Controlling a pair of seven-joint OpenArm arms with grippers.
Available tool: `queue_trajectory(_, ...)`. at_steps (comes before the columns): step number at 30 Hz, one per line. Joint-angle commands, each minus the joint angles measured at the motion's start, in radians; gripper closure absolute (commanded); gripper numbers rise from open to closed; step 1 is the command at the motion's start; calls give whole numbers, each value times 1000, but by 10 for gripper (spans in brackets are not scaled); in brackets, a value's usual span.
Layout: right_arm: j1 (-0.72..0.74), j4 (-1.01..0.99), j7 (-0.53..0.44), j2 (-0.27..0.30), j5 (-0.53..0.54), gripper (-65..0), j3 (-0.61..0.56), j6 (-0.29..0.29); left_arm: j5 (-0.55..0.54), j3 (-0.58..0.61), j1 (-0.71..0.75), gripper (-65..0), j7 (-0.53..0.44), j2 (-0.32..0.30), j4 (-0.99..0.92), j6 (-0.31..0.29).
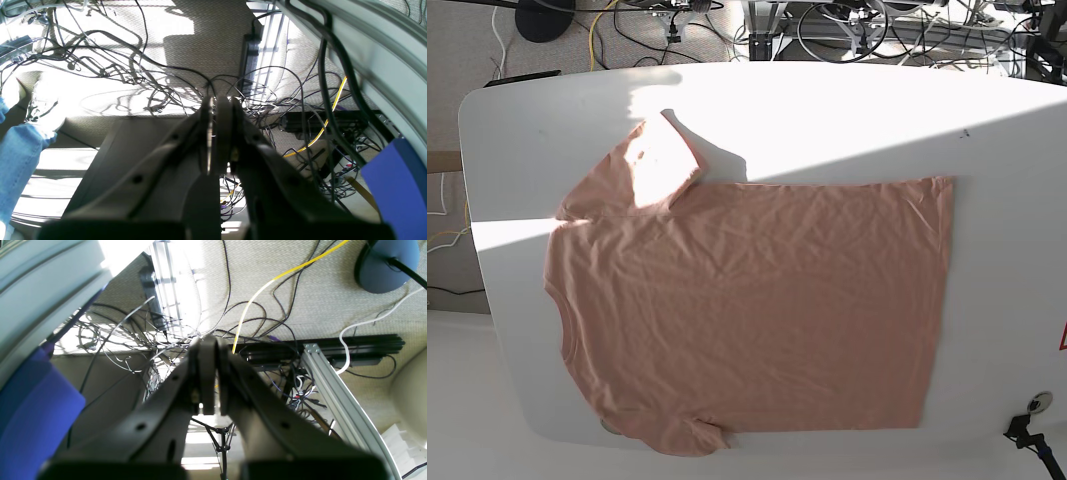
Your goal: Fold the T-shirt properly
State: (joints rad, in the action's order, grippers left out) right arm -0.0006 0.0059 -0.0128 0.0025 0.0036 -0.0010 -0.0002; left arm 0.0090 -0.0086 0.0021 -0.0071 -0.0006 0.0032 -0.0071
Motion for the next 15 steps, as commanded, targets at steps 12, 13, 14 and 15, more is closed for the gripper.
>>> queue_trajectory(12, 0, -6, -2, 1, 1, -7, -1, 7, 1, 7, 5, -10, 9, -3, 11, 8)
queue_trajectory(13, 1, -6, -2, -1, 1, -8, -2, 6, 2, 6, 5, -10, 3, -1, 7, 8)
queue_trajectory(14, 1, -5, -3, 0, 2, -8, 1, 6, 2, 6, 6, -9, 4, -2, 10, 8)
queue_trajectory(15, 1, -6, -2, 1, 1, -8, -1, 5, 2, 6, 9, -10, 8, -1, 6, 6)
